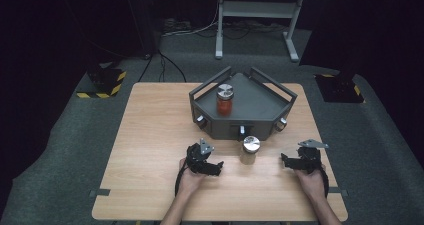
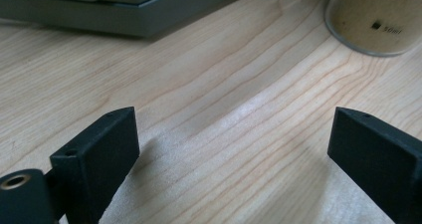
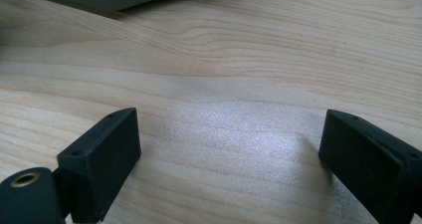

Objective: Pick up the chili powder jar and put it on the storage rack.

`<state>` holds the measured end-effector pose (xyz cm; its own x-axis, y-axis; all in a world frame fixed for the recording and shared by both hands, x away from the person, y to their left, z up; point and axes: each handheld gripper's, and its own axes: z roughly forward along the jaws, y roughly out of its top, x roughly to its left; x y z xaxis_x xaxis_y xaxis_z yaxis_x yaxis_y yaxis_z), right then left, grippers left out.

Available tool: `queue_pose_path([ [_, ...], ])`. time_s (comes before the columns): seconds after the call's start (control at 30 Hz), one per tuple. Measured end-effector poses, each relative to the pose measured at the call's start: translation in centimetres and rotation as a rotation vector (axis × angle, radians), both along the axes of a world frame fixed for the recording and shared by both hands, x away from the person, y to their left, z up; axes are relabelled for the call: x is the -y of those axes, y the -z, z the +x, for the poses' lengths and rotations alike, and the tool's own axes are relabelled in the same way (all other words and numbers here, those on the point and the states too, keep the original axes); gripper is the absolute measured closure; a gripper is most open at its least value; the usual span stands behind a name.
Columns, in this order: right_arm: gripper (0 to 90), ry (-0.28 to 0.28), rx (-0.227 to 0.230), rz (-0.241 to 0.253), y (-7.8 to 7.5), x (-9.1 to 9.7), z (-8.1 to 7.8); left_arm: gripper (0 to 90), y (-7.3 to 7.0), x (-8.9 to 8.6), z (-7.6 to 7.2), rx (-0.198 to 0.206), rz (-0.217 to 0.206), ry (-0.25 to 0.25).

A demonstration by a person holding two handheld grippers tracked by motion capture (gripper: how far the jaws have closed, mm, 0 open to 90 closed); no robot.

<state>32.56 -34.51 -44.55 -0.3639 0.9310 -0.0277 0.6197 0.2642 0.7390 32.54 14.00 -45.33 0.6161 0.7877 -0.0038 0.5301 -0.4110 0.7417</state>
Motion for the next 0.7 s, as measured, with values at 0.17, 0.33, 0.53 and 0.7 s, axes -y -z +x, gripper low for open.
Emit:
queue_pose_path([
  [0.17, 9.2, 0.0, 0.0, 0.0, 0.0, 0.0, 0.0, 5.9, -0.02, 0.32, -0.09, 0.004, 0.013, -0.003],
  [0.33, 9.2, 0.0, 0.0, 0.0, 0.01, 0.0, -0.01, 5.9, 0.0, 0.37, -0.14, 0.004, 0.012, -0.007],
  [0.53, 9.1, 0.0, 0.0, 0.0, 0.0, 0.0, 0.0, 6.8, 0.01, 0.31, -0.15, 0.004, 0.009, -0.01],
  [0.7, 8.6, 0.001, -0.001, -0.001, -0.01, 0.0, 0.02, 7.1, 0.01, 0.34, -0.19, 0.006, 0.01, -0.012],
])
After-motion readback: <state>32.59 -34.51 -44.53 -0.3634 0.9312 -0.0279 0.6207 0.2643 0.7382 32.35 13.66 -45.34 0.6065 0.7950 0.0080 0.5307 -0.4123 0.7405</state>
